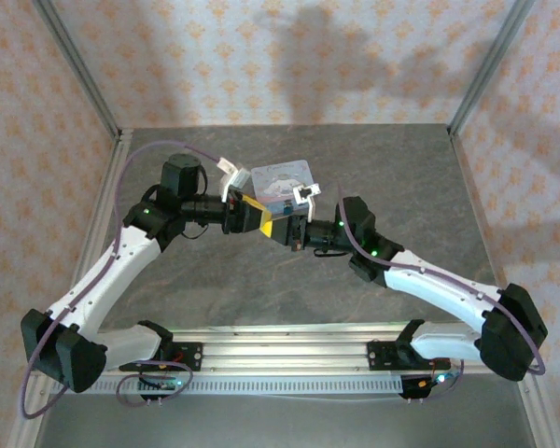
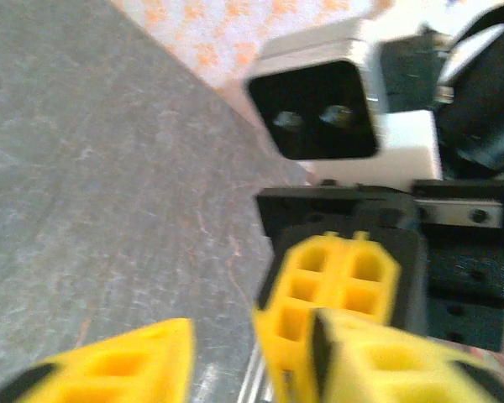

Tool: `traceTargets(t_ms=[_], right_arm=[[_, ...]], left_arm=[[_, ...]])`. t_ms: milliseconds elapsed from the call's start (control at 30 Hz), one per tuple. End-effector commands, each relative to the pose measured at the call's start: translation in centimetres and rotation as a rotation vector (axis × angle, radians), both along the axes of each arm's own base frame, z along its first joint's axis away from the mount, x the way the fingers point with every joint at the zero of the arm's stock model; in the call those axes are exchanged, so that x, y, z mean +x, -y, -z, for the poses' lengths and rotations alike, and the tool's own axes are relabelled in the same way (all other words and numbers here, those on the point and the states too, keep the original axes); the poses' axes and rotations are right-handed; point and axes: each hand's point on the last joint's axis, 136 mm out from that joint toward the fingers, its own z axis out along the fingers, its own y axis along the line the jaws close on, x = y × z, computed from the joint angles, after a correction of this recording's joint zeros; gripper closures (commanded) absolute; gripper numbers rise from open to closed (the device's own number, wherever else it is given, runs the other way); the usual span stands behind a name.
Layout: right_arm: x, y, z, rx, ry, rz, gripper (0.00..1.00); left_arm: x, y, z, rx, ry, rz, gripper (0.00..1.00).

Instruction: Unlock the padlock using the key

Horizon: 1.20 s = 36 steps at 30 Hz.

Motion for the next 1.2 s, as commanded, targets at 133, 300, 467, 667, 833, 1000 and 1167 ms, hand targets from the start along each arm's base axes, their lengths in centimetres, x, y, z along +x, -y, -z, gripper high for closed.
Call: traceTargets(t_ms=[133, 300, 467, 667, 833, 1000, 1167], right_arm=[[1.0, 0.7, -1.6, 0.056, 0.042, 0.097, 1.00], [1.6, 1.3, -1.3, 0.050, 0.038, 0.142, 1.00], [2.1, 1.6, -1.1, 0.054, 0.028, 0.170, 1.00], [1.9, 1.3, -1.3, 0.055, 0.025, 0.142, 1.00], [1.9, 0.8, -1.4, 0.065, 0.021, 0.119, 1.00], [2.1, 0.1, -1.3, 0.071, 0.010, 0.098, 1.00], [2.1, -0.3, -1.2, 0.072, 0.002, 0.084, 1.00]], left_arm=[[-0.6, -0.7, -2.2, -0.042, 0.054, -0.029, 0.25], [0.2, -2.5, -1.7, -0.139, 0.026, -0.135, 0.29], [-0.8, -3.1, -1.6, -0.236, 0.035, -0.182, 0.36], [-1.3, -2.7, -1.4, -0.261, 0.032, -0.149, 0.51], [-1.5, -1.8, -1.4, -0.256, 0.010, -0.113, 0.56], [-1.0, -1.6, -0.9, -0.249, -0.009, -0.110, 0.59], [-0.9, -1.2, -0.8, -0.252, -0.009, -0.093, 0.68]])
